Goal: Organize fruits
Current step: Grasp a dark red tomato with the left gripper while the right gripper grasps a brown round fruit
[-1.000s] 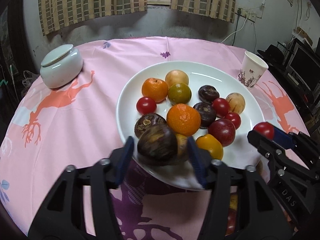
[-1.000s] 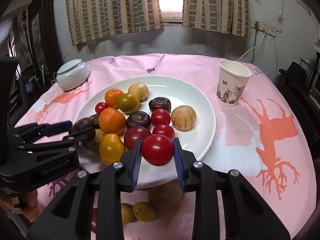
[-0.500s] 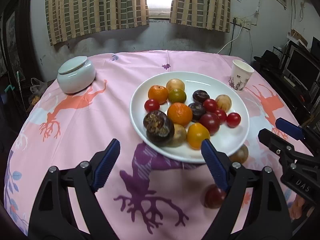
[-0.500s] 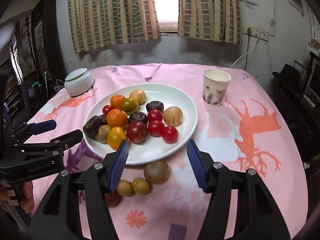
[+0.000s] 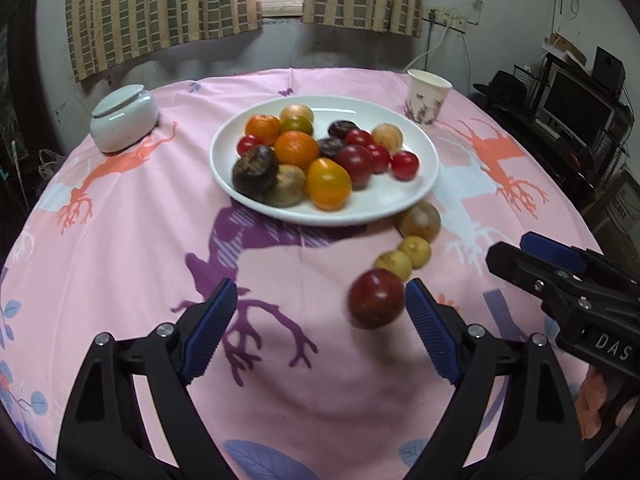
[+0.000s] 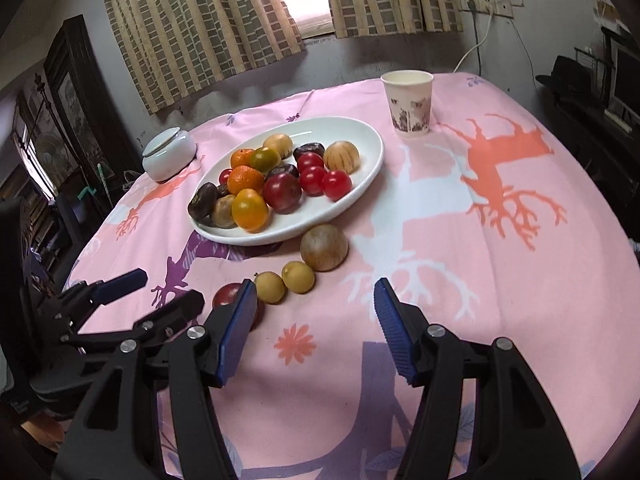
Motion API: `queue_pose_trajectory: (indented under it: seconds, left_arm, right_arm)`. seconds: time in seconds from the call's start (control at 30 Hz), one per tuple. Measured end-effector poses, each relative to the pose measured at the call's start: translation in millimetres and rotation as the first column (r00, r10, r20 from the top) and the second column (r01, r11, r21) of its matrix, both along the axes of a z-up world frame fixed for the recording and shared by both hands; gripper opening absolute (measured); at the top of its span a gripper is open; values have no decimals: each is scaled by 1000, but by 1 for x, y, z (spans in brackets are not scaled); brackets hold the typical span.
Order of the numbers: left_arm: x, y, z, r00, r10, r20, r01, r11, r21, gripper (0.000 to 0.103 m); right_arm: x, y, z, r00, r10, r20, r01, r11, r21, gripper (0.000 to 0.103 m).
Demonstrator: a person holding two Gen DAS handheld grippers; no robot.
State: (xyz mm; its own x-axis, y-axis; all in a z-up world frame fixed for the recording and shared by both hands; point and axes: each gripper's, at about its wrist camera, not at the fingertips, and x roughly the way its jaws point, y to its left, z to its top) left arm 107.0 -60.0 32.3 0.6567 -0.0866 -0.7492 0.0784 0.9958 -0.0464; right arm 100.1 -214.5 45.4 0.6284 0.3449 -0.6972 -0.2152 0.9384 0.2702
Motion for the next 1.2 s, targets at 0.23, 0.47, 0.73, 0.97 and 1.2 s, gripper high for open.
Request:
queue_pose_trajectory:
  seconds: [0.23,0.47,0.73,0.97,1.2]
  left_arm:
    - [6,-13,-22,999,-22,-24,22,1000,-17,88]
    - [18,-12,-41,997,-22,-77,16,996,-84,74]
    - [3,-20,-29,997,-74,-21,73,997,-27,39]
    - [-15,8,-20,999,-44,-23,44,999,11,39]
    - [-12,22,-31,999,-24,-33,23,1000,-21,39]
  right_arm:
    - [3,-4,-13,999,29,-28,-28,999,38,63]
    - [-1,0,-12,999,43,-24,-42,998,46,63]
    - [0,0,-17,999,30,-29,-30,999,15,63]
    - [3,3,-26,1000,13,-23,-14,999,-49,63]
    - [17,11,-26,999,-25,-25,23,997,-80,63]
